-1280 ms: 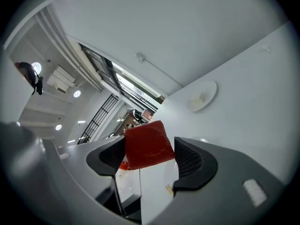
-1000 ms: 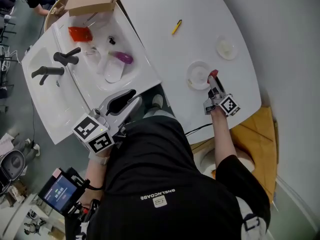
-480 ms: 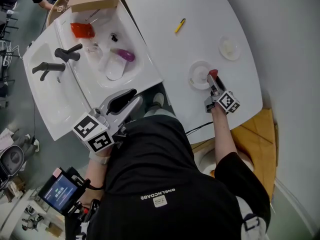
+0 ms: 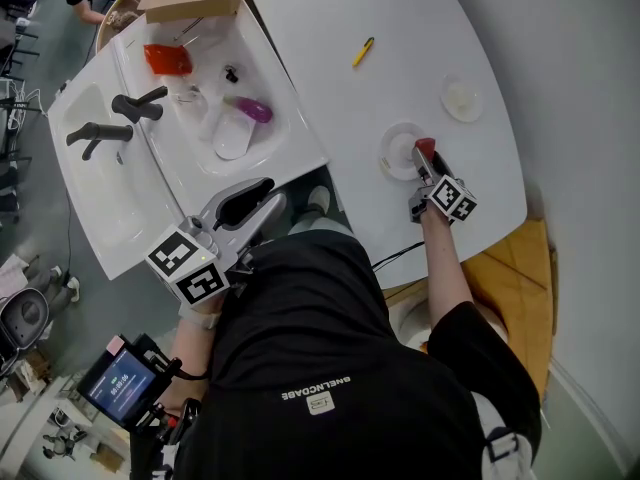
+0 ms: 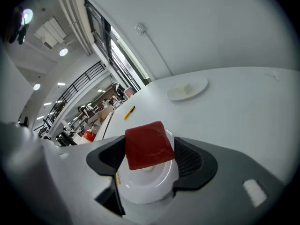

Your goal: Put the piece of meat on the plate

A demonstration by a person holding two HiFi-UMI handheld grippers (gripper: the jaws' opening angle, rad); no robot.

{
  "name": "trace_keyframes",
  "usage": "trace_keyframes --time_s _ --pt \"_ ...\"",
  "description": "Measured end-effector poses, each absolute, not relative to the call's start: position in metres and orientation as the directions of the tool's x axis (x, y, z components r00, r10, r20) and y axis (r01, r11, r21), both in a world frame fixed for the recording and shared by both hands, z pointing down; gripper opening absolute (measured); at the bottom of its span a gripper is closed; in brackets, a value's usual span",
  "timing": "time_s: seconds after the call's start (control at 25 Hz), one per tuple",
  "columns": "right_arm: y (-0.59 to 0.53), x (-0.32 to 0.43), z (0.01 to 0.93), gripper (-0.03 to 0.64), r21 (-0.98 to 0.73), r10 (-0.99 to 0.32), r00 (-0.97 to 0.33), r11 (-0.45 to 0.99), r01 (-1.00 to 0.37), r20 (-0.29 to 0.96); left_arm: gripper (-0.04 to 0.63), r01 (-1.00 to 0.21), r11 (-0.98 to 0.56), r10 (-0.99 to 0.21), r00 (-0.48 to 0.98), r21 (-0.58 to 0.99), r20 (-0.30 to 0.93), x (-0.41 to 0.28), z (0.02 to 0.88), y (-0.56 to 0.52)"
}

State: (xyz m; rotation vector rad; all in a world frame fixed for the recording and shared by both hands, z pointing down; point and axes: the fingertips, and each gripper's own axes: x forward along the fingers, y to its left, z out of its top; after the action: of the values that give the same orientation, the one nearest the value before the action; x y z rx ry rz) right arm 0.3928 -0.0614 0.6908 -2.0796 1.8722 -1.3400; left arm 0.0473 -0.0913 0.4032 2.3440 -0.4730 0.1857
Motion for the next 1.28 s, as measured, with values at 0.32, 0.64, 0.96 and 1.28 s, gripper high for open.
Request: trace_keyframes --time_s 0.32,0.64,0.96,1.28 --pt "-0.07 0.387 0.696 0.328 -0.391 -0.763 -0.065 -0.254 -0.885 0.643 0.115 -0.388 -0.666 -0.283 0.922 0.637 0.265 0.046 0.404 -0.091" --pt "-0.074 0.386 0.703 0.33 -0.289 -0.736 -0.012 -0.25 -0.924 0.676 0.117 -0.402 -0.664 -0.3 0.915 0.63 0.268 0.041 0.406 -0.092" --pt "-0.08 0.383 0.713 0.331 -0.202 -0.709 0.032 -0.244 -0.949 0.705 0.118 -0.411 -0.664 -0.312 0.912 0.624 0.268 0.035 0.409 -0.092" --pt "-0.083 0.379 0.715 0.322 -0.188 -0.712 0.045 -0.245 -0.951 0.7 0.12 -0.41 -0.663 -0.316 0.912 0.627 0.262 0.029 0.411 -0.089"
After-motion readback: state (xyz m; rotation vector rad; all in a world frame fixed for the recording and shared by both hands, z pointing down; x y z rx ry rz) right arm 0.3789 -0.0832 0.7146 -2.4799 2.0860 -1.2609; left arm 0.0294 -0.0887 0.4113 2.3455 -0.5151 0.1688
